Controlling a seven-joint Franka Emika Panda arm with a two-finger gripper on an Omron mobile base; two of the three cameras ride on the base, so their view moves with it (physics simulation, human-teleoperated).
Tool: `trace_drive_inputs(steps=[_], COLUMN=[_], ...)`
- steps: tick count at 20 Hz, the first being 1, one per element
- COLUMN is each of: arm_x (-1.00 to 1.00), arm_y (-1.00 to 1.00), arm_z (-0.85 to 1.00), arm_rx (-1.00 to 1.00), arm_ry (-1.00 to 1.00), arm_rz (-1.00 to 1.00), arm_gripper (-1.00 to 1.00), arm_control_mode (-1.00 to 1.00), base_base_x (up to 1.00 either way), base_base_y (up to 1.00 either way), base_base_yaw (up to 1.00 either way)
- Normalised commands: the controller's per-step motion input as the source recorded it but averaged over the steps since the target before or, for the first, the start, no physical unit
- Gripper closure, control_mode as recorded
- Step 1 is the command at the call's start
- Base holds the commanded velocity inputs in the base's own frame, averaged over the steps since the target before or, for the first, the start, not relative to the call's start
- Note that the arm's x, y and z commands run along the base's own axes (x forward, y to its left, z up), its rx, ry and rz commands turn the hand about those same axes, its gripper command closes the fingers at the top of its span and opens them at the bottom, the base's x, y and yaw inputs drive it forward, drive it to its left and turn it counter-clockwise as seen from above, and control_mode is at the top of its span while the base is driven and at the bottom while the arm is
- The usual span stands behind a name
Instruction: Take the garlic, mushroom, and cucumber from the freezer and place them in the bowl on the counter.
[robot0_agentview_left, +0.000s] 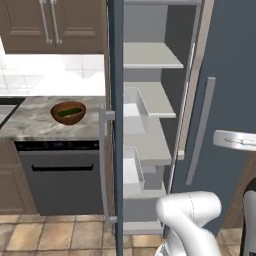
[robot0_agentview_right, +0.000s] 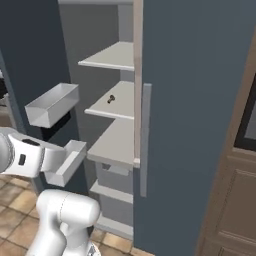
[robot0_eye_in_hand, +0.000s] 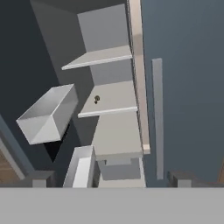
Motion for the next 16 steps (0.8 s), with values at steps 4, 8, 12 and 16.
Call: trace_drive_inputs(steps=[4,8,12,16], arm_x=[0.00,0.00,0.00,0.00], arm_y=[0.00,0.00,0.00,0.00], arm_z=[0.00,0.00,0.00,0.00], arm_rx=[0.00,0.00,0.00,0.00], arm_ry=[0.00,0.00,0.00,0.00], arm_rz=[0.00,0.00,0.00,0.00], arm_gripper=[-1.00,-1.00,-1.00,-1.00], arm_control_mode=[1.00,1.00,1.00,1.00], base_base_x=[0.07,0.00,0.53,0.99], base_base_y=[-0.66,-0.71,-0.06,0.11], base_base_yaw=[0.26,0.22,0.11,0.08])
